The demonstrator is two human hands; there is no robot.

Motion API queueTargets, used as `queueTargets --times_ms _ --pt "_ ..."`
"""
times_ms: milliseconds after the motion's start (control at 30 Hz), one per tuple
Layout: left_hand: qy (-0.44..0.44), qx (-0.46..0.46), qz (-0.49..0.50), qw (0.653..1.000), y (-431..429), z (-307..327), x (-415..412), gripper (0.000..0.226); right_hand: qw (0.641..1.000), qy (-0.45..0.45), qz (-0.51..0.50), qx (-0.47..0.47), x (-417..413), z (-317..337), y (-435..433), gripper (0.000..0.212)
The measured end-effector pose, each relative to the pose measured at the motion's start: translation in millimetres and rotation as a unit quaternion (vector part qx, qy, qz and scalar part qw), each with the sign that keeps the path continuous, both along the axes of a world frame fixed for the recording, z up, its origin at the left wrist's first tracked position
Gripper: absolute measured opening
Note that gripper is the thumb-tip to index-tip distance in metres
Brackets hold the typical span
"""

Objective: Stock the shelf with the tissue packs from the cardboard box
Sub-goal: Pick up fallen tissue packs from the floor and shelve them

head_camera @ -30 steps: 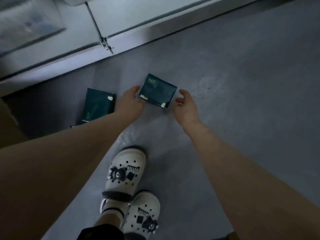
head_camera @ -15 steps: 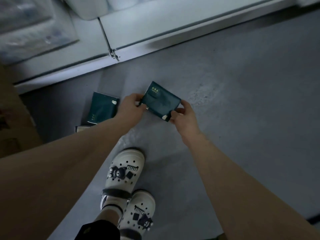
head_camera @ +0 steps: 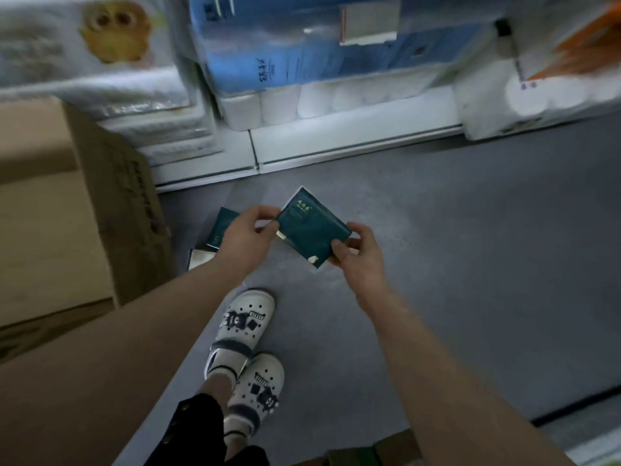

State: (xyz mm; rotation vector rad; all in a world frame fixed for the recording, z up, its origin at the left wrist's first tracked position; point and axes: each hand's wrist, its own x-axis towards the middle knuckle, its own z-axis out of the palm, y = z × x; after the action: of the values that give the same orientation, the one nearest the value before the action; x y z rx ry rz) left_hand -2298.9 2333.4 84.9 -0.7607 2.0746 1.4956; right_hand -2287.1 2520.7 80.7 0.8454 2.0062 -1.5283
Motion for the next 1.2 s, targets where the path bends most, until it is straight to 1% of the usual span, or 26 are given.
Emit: queueTargets --times_ms 167,267,333,467,567,667,800,933,1000,1200 --pt "0.029 0.023 0.028 0.999 -38.4 64.2 23.1 0.014 0.998 0.047 0.026 -0.011 6.7 61.6 -28.9 0.037" --pt "0.045 0.033 0.051 0.997 -66.3 94.0 38.5 0.014 0.997 0.06 0.042 -0.03 12.1 89.4 -55.2 0.034" --pt "0.054 0.037 0.072 0.995 -86.3 108.5 46.8 0.01 0.995 0.069 0.052 -0.042 15.8 102.6 -74.8 0.033" --pt "0.057 0.031 0.085 0.994 -130.3 128.2 58.9 0.019 0.992 0.085 0.083 -0.041 16.6 121.2 -117.3 0.033" --pt "0.068 0.021 0.093 0.993 -160.7 142.6 61.7 0.019 0.99 0.091 0.097 -0.038 11.6 139.0 -148.5 0.033" --pt "0.079 0.018 0.114 0.99 -189.7 159.4 58.5 0.021 0.988 0.105 0.108 -0.039 2.5 161.0 -179.4 0.035" --pt "0.129 0.013 0.145 0.981 -223.4 190.3 45.9 0.024 0.98 0.145 0.129 -0.042 -15.8 195.0 -217.0 0.04" --pt "0.162 0.004 0.161 0.974 -254.3 220.9 28.8 0.022 0.97 0.182 0.157 -0.031 -39.8 228.7 -250.1 0.045" --pt "0.172 0.017 0.176 0.969 -268.6 234.0 20.4 0.021 0.965 0.2 0.167 -0.03 -52.2 244.9 -265.6 0.044" --pt "0.214 0.014 0.202 0.956 -302.3 266.3 -1.4 0.027 0.934 0.274 0.227 0.015 -94.1 285.2 -307.2 0.04"
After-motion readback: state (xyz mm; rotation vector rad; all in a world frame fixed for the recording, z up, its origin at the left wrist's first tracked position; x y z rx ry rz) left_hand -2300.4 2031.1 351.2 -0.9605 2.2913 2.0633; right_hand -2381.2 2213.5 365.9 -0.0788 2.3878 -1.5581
